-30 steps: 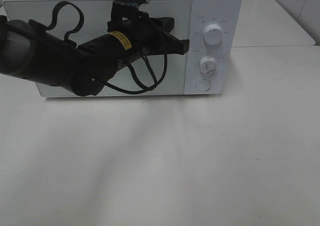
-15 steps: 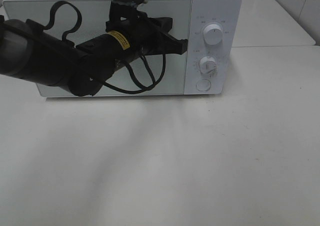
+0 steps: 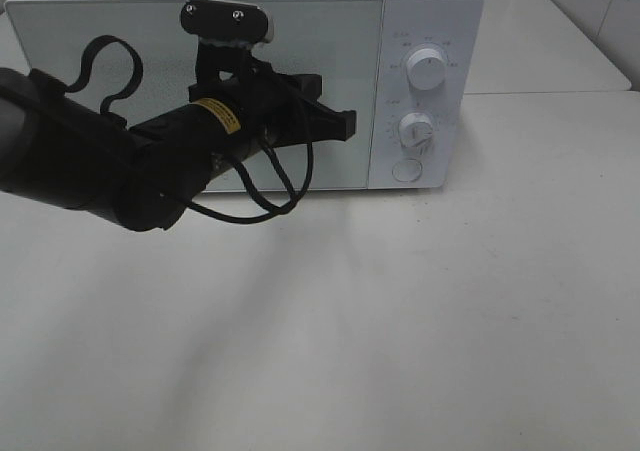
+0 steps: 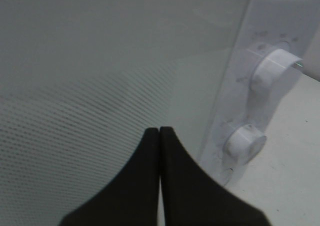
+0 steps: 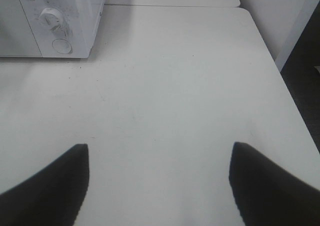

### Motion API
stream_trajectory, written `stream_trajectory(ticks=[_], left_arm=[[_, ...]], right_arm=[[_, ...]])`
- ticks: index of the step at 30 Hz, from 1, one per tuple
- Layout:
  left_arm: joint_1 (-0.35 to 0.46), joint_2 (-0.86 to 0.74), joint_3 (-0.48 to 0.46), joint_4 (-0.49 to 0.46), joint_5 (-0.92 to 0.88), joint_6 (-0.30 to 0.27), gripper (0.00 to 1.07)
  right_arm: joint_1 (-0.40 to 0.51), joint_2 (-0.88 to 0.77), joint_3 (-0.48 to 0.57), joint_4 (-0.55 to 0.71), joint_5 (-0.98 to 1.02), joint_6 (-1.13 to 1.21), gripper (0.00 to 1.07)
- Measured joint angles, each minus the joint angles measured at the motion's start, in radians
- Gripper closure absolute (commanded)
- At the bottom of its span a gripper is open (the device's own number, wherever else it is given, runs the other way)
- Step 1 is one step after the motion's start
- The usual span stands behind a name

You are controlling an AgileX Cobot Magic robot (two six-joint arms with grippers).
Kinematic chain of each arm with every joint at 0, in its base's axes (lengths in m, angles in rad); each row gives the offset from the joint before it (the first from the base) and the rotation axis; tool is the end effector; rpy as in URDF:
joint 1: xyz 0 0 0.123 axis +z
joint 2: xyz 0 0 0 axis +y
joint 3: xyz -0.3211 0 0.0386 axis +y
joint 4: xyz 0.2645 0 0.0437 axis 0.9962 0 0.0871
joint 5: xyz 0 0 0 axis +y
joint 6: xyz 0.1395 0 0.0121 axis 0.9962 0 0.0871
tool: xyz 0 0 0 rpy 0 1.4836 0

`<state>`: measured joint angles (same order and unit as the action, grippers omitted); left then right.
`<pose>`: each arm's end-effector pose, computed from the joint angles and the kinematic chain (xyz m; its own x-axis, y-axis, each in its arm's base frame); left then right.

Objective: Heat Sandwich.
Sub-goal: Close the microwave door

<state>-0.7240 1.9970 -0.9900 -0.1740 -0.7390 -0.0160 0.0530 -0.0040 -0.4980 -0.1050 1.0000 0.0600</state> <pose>0.3725 -0.3076 0.1731 -0.2216 0.0041 -0.9751 0.5457 0.8292 -0.1205 0.0182 -0.0114 0.2704 -0.3964 -0.0179 -0.9179 0.0293 0.9991 -0.0322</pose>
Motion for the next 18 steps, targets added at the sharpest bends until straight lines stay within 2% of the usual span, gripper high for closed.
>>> stream_trajectory(ticks=[10,12,13,14,15,17,18], left_arm=[[-0.022,-0.1,0.109,-0.025,0.01,-0.001,1.07],[-0.022,-0.128,0.126,-0.038,0.043,-0.001,1.01],[-0.022,-0.151,0.136,-0.051,0.097,-0.001,0.88],[-0.022,-0.151,0.136,-0.051,0.097,-0.001,0.88],[-0.022,-0.163,0.138,-0.056,0.131,-0.001,0.76],[-0.022,-0.194,0.14,-0.058,0.231,-0.001,0.43],[-0.022,-0.205,0.14,-0.058,0.264,-0.001,0.13]], right_arm=[[0.0,0.0,0.0,0.0,0.0,0.002,0.32],[0.0,0.0,0.0,0.0,0.0,0.003,0.32],[0.0,0.0,0.0,0.0,0.0,0.003,0.32],[0.0,0.0,0.0,0.0,0.0,0.003,0.32],[0.0,0.0,0.0,0.0,0.0,0.003,0.32],[0.0,0.0,0.0,0.0,0.0,0.003,0.32],[0.0,0.0,0.0,0.0,0.0,0.004,0.32]])
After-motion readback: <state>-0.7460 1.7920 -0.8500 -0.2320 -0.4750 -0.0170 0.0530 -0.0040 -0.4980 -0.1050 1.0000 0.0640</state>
